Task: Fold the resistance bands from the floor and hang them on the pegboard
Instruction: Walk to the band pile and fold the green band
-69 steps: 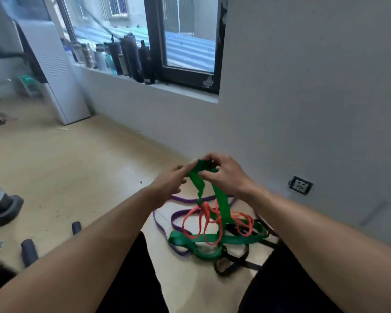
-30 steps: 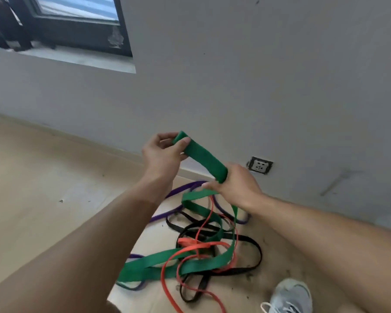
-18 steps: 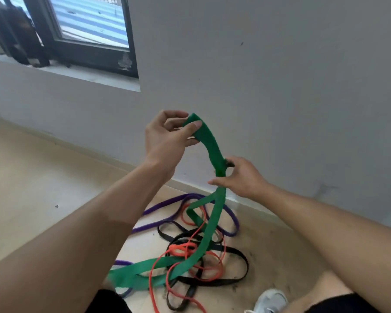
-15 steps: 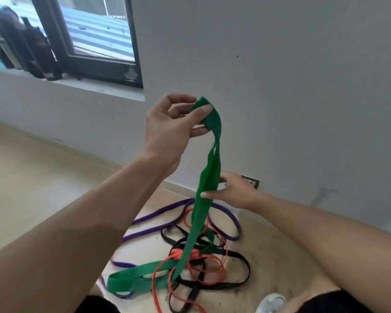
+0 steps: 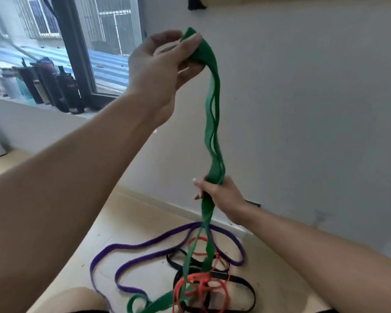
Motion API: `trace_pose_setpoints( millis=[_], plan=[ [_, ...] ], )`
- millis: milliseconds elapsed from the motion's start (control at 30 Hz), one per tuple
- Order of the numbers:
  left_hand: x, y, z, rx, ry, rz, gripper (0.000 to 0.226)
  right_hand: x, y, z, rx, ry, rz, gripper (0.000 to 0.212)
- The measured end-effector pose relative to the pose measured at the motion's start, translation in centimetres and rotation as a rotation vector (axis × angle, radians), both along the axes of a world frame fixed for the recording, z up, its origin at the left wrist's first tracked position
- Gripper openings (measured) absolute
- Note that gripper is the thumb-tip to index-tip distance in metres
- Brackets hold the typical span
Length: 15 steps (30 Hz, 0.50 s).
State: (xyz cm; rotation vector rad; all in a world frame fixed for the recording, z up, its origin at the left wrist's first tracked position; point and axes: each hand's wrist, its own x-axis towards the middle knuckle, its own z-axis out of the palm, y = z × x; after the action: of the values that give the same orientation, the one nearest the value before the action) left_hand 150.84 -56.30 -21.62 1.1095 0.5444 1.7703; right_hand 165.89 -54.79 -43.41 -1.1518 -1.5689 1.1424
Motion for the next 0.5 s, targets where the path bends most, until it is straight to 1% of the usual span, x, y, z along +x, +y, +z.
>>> trace_pose_setpoints(
  millis=[67,100,133,167,233,300,333,400,433,500],
  plan=[
    [-2.2,1.4,-0.5,-0.042,-0.042,0.084,0.022,1.1,0.1,3.3,0.045,0.197,-0.158,0.033],
    [-3.5,2.4,-1.6,-0.093,-0.031,0.132,0.023,2.1,0.3,5.2,0.078,0.263,-0.192,0.031],
    [-4.6,3.4,-3.3,-0.162,0.005,0.183,0.026,3.1,0.6,6.9,0.117,0.279,-0.189,0.027],
    [-5.7,4.5,-5.4,-0.248,0.051,0.228,0.028,4.2,1.0,8.2,0.144,0.250,-0.157,0.022],
    [-7.5,6.5,-10.6,-0.441,0.122,0.276,0.029,5.9,2.4,8.3,0.166,0.068,-0.080,0.015],
    [-8.7,8.0,-15.9,-0.624,0.201,0.284,0.031,6.5,3.5,5.4,0.151,-0.208,-0.027,0.018],
    [-9.2,8.5,-18.3,-0.701,0.289,0.289,0.033,6.5,3.8,3.3,0.102,-0.316,0.014,0.021],
    [-9.7,8.7,-22.6,-0.812,0.522,0.296,0.040,6.7,4.1,-1.0,-0.055,-0.461,0.122,0.024],
    [-9.7,8.7,-24.4,-0.835,0.630,0.304,0.044,6.7,4.3,-2.6,-0.111,-0.511,0.182,0.025],
    [-9.2,8.5,-27.0,-0.816,0.862,0.310,0.055,6.3,4.5,-4.7,-0.166,-0.529,0.245,0.023]
  ],
)
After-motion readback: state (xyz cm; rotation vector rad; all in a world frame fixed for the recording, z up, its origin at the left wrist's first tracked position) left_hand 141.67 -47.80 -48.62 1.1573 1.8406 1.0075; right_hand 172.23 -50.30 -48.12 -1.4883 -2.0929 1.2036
